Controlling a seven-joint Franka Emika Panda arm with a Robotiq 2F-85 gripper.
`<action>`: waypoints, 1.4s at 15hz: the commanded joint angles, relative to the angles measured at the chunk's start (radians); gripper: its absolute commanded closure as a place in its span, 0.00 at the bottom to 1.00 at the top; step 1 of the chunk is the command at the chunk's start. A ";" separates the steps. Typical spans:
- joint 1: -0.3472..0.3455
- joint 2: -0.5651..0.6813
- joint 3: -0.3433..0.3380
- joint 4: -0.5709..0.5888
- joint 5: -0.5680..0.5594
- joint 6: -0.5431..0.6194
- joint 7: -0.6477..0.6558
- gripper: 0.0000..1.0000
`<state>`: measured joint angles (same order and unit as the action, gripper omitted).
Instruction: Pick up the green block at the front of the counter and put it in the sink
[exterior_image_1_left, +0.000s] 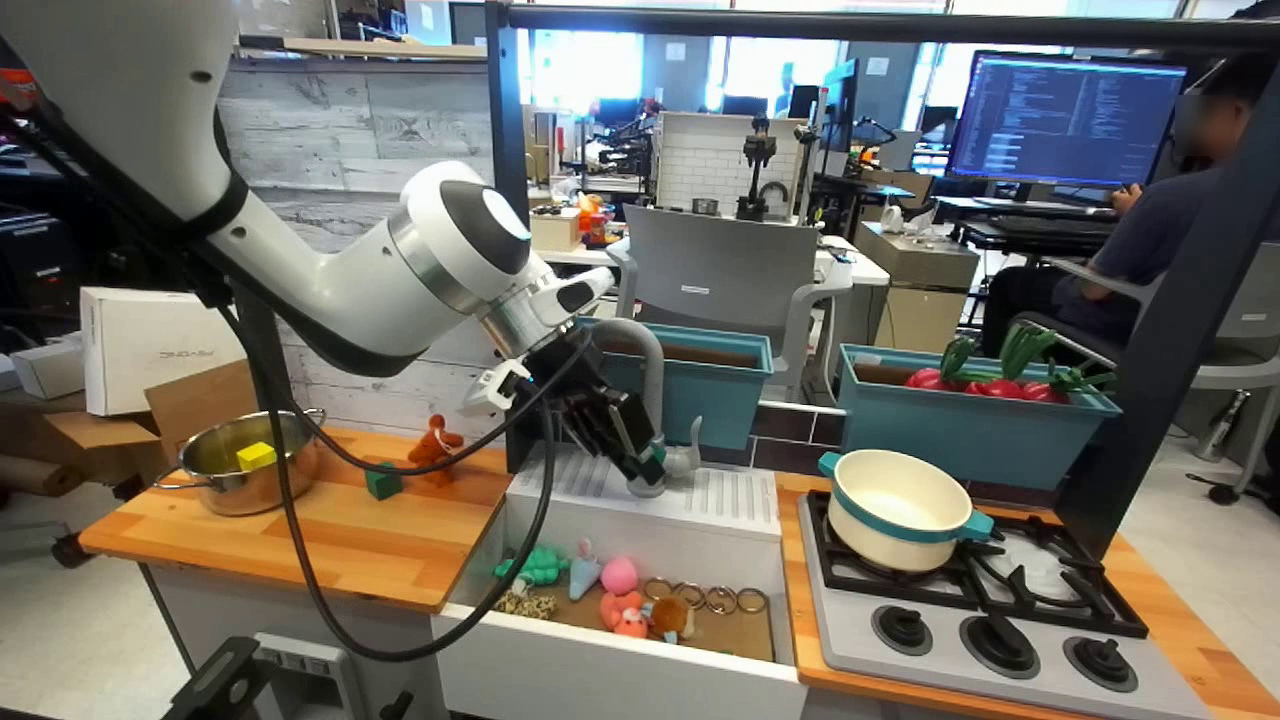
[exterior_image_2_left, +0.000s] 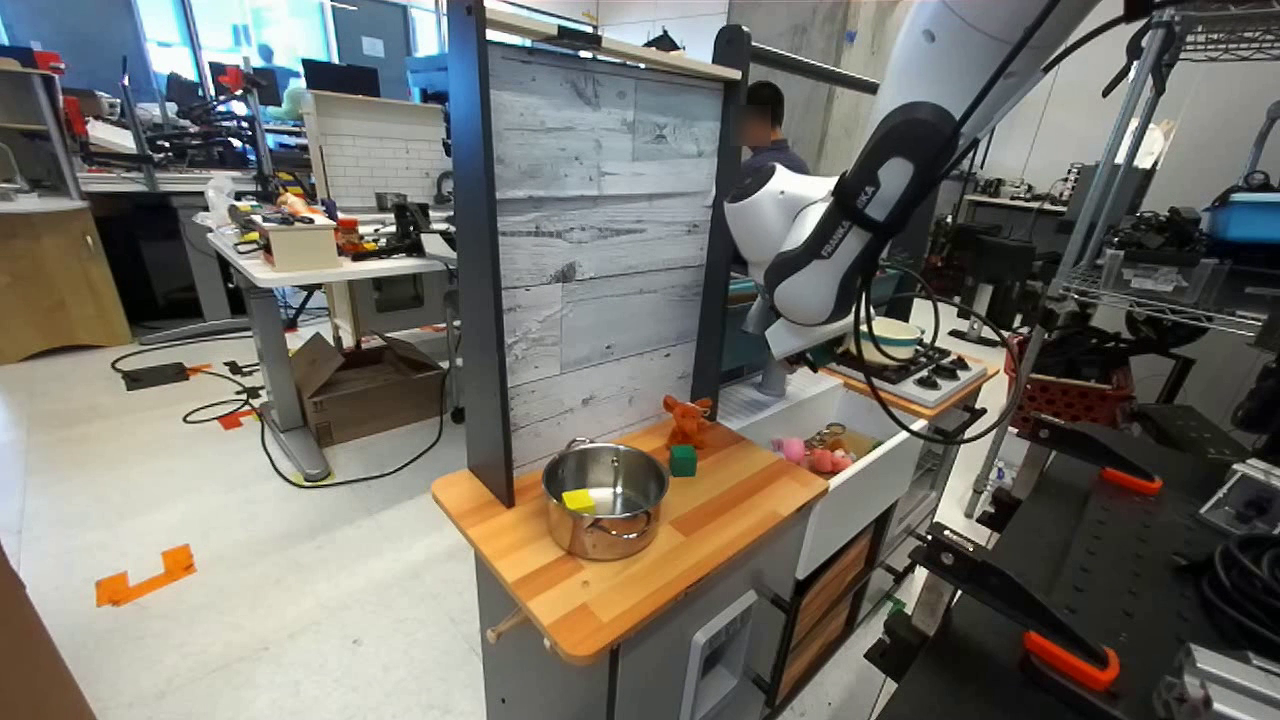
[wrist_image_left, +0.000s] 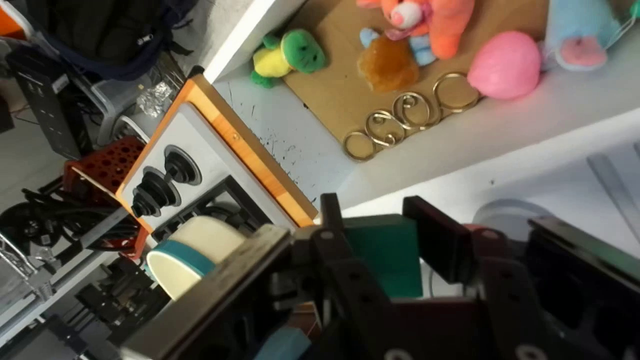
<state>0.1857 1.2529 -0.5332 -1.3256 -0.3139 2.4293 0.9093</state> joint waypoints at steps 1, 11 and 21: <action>-0.032 0.090 0.027 0.138 -0.003 -0.131 0.017 0.88; 0.001 0.201 0.009 0.305 -0.090 -0.212 0.188 0.88; -0.054 0.152 0.156 0.216 -0.095 -0.063 -0.352 0.88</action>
<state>0.1622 1.4238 -0.4155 -1.1016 -0.3871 2.3303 0.7025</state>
